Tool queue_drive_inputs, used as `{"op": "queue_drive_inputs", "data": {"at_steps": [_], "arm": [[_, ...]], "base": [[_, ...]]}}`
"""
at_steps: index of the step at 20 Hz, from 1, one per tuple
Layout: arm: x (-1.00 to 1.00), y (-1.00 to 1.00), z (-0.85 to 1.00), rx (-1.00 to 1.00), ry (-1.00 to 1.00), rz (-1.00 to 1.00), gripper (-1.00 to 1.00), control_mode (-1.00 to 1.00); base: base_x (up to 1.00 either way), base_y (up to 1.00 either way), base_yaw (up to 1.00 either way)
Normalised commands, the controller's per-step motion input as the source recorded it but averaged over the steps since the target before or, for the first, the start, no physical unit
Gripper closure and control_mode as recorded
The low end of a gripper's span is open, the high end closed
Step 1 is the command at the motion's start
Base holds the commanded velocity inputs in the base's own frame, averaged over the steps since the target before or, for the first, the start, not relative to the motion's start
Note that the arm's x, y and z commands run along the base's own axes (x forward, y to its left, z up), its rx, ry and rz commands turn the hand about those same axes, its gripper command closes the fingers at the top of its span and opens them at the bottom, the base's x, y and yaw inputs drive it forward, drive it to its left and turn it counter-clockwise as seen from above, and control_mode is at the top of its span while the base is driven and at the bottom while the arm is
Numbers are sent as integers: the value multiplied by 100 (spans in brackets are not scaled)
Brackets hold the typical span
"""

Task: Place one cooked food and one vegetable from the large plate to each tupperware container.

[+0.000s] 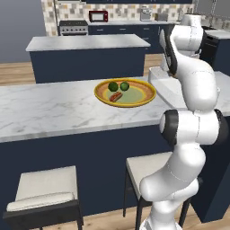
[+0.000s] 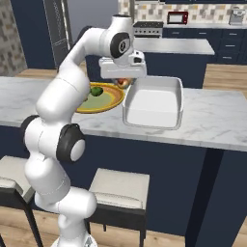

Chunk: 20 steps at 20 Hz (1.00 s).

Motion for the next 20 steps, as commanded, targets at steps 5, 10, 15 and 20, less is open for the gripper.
{"op": "queue_drive_inputs", "data": {"at_steps": [5, 10, 15, 20], "arm": [[29, -70, -8, 0, 4, 1, 100, -100], [14, -51, -17, 3, 2, 1, 100, -100], [14, -11, -38, -12, -7, -1, 100, -100], [10, -21, -40, -16, -11, 0, 100, -100]], "base": [[0, 0, 0], [0, 0, 0], [0, 0, 0], [0, 0, 0]]}}
